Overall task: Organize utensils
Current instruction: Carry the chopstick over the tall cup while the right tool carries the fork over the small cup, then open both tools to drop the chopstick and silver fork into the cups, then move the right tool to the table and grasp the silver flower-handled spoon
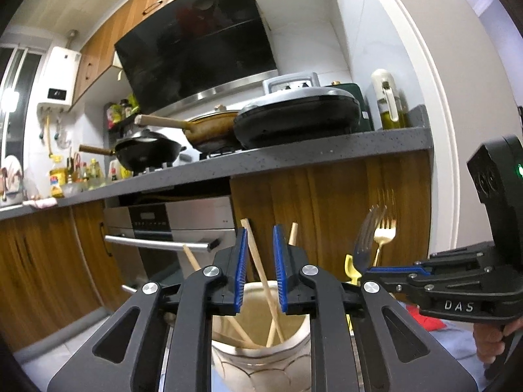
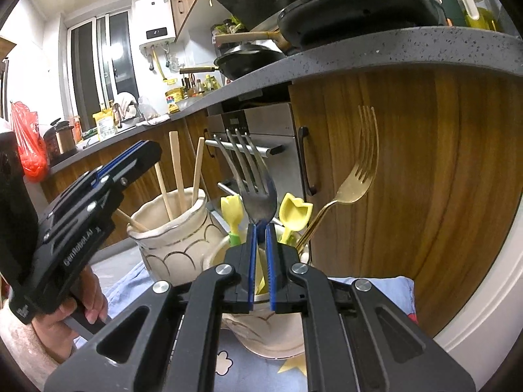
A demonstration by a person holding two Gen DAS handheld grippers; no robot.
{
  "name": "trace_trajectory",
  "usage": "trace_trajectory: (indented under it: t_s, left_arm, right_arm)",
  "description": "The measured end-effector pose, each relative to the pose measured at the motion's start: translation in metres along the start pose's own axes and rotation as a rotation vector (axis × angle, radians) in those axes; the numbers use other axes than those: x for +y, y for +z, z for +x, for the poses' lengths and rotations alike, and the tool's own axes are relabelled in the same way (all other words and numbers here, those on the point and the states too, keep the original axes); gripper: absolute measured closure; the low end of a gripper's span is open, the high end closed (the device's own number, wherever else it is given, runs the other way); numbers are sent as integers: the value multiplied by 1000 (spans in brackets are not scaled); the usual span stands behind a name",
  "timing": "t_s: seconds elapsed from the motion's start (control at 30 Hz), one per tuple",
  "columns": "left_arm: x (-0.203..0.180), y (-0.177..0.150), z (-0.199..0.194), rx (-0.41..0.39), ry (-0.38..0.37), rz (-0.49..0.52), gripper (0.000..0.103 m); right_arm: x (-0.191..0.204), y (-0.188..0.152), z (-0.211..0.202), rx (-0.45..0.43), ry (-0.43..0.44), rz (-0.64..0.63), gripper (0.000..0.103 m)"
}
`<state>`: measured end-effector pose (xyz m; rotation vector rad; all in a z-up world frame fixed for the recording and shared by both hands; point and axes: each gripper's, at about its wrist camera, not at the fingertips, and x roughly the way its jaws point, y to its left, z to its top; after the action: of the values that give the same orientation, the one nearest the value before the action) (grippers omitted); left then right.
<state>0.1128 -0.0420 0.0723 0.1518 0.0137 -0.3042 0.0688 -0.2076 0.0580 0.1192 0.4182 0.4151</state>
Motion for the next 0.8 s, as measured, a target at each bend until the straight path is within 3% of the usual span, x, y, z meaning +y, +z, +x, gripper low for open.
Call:
trace_trajectory:
  t_s: [0.13, 0.2, 0.33, 0.4, 0.47, 0.53, 0.6, 0.7, 0.8]
  left_arm:
    - [2, 6, -5, -6, 10, -5, 75]
    - [3, 9, -7, -3, 17, -10, 66]
    - [7, 17, -20, -5, 31, -35, 57]
    - [7, 20, -30, -7, 44, -48, 45]
    - [7, 20, -37, 1, 53, -56, 37]
    - [5, 19, -46, 22, 74, -60, 30]
    - [7, 12, -57, 54, 103, -90, 23]
    - [12, -6, -72, 118, 135, -149, 19]
    - [20, -30, -87, 175, 175, -207, 13]
  right_arm:
    - [0, -2, -10, -31, -4, -3, 90]
    - [0, -3, -17, -42, 6, 11, 72]
    - [0, -7, -31, -53, -10, 26, 71]
    - [1, -10, -40, -59, -16, 38, 57]
    - [6, -14, -46, -54, -18, 37, 51]
    - [9, -20, -52, -48, -27, 31, 41]
    - [11, -26, -56, -44, -45, 29, 17]
    - [11, -36, -61, -42, -73, 44, 5]
    - [10, -49, -58, 4, -90, 70, 5]
